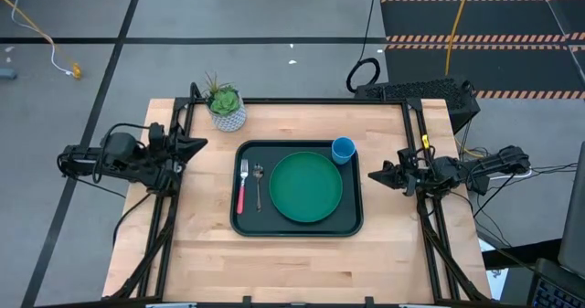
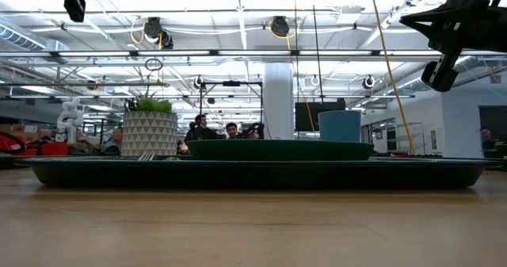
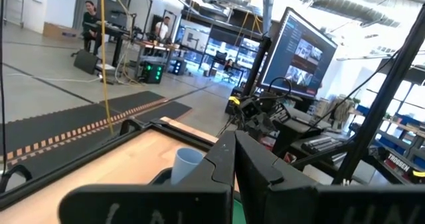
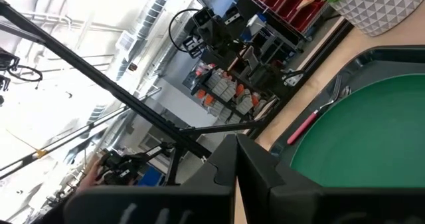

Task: Pick and place plate/cup/fork/spoon on tray
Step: Return to Home Position

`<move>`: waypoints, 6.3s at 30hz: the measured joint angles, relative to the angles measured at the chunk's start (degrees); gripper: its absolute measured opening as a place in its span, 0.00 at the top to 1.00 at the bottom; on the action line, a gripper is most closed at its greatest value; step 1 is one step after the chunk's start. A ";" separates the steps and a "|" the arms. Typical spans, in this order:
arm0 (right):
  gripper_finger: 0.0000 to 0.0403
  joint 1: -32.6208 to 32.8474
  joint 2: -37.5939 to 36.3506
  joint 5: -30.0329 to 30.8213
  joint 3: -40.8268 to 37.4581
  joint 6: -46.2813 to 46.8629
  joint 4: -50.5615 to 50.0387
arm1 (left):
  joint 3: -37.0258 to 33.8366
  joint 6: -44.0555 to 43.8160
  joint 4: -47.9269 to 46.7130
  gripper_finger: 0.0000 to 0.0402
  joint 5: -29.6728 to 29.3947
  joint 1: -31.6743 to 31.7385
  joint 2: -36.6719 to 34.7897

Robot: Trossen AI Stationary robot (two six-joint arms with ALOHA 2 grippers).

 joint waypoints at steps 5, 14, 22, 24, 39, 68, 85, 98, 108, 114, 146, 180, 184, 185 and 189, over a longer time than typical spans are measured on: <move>1.00 -0.02 0.00 -0.13 0.00 -0.26 -0.02 | 0.00 -0.02 -1.10 0.98 0.00 -0.02 -0.02; 1.00 0.01 0.00 -0.11 0.00 -0.61 -0.04 | 0.00 0.00 -1.18 0.98 0.00 0.00 0.00; 1.00 0.01 0.00 -0.07 0.00 -0.61 -0.26 | -0.51 0.00 -1.34 0.98 -0.02 -0.01 -0.05; 1.00 0.00 0.02 -0.07 0.00 -0.61 -0.30 | -2.08 -0.01 -1.30 0.98 0.02 -0.01 -0.56; 1.00 -0.02 -0.06 -0.07 -1.53 -0.63 -3.84 | -25.58 0.00 26.08 0.98 0.50 -1.55 -8.20; 1.00 -0.10 -0.17 -0.02 -1.51 -2.96 -4.98 | -27.71 0.02 20.28 0.98 0.52 -0.85 -8.00; 1.00 -0.10 -0.20 0.08 -1.51 -14.05 -7.21 | -27.71 2.86 20.21 0.98 0.52 -0.85 -8.00; 1.00 -0.10 -0.17 -0.04 -1.51 -34.63 -10.80 | -27.71 24.57 20.18 0.98 9.55 -0.85 -8.00; 1.00 -0.12 -0.17 0.31 -1.51 -41.64 -11.98 | -27.69 23.52 20.21 0.98 9.54 -0.85 -8.00; 1.00 -0.10 -0.20 1.24 -1.51 -47.64 -8.85 | -27.69 25.19 20.25 0.98 9.55 -0.85 -8.00; 1.00 -0.10 -0.19 -0.07 -1.51 -55.08 -1.50 | -27.69 25.04 20.24 0.98 9.53 -0.85 -8.00; 1.00 -0.10 -0.18 -0.05 -1.51 -55.04 -1.50 | -27.67 25.24 20.24 0.98 9.51 -0.85 -8.00; 1.00 -0.10 -0.17 -0.04 -1.51 -55.04 -1.50 | -27.67 25.00 20.26 0.98 9.51 -0.87 -7.99; 1.00 -0.10 -0.17 -0.07 -1.51 -55.04 -1.50 | -27.67 25.00 20.24 0.98 9.51 -0.87 -8.00; 1.00 -0.10 -0.17 -0.05 -1.51 -55.04 -1.50 | -27.67 25.23 20.25 0.98 9.51 -0.86 -8.00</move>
